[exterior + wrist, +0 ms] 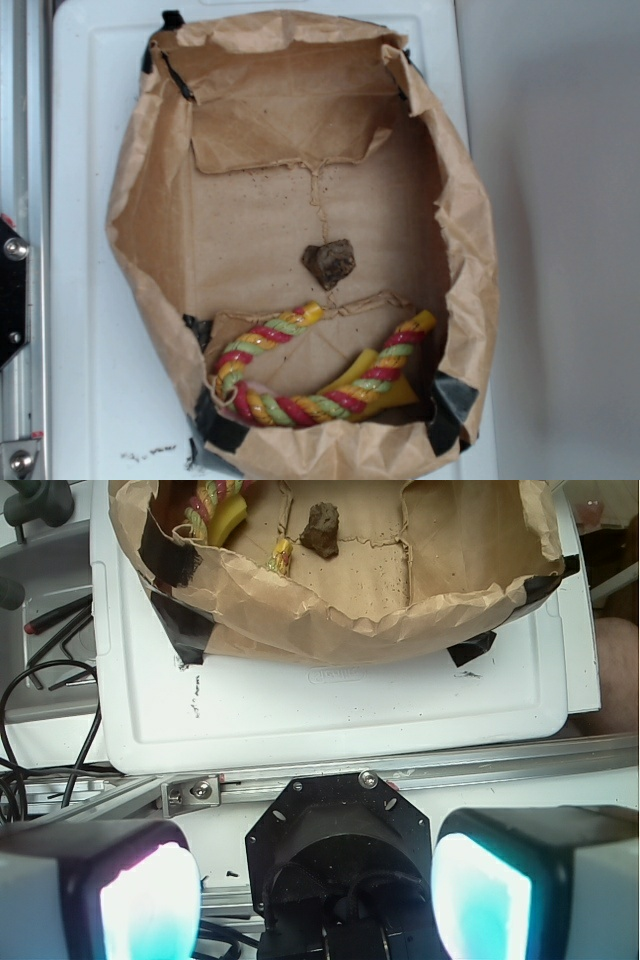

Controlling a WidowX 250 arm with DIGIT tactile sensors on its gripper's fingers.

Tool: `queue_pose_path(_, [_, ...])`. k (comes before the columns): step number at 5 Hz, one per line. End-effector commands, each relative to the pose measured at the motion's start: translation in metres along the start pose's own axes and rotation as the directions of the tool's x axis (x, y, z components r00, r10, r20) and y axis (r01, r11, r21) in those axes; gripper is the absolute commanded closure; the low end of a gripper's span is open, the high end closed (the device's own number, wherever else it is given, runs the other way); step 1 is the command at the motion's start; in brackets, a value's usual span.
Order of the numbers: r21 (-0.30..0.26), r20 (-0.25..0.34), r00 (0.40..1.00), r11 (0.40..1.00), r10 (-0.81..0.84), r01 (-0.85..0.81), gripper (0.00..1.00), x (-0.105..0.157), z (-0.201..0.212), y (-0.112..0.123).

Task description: Grab the rock.

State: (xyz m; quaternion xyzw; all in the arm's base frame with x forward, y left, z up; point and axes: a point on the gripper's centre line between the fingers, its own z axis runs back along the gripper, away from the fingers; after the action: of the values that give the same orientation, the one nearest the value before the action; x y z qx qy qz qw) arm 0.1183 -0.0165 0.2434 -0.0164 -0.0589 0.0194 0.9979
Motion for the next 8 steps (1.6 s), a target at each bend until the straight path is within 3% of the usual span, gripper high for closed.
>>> queue_pose_path(1, [0.0, 0.0, 1.0, 1.0, 0.0, 0.0, 0.0, 0.0, 0.0, 0.0])
queue_pose_path(2, [-0.021, 0.07, 0.996, 0.999, -0.047, 0.049, 0.0, 0.049, -0.019, 0.021])
queue_pose_path(3, [0.028, 0.091, 0.995, 0.999, -0.042, 0.04, 0.0, 0.09, -0.036, 0.038])
queue_pose_path(5, [0.071, 0.146, 0.981, 0.991, -0.127, 0.117, 0.0, 0.134, -0.073, 0.063])
queue_pose_path(6, [0.079, 0.147, 0.98, 0.989, -0.133, 0.123, 0.0, 0.15, -0.092, 0.054])
queue_pose_path(8, [0.01, 0.159, 0.983, 0.996, -0.091, 0.091, 0.0, 0.163, -0.119, 0.029])
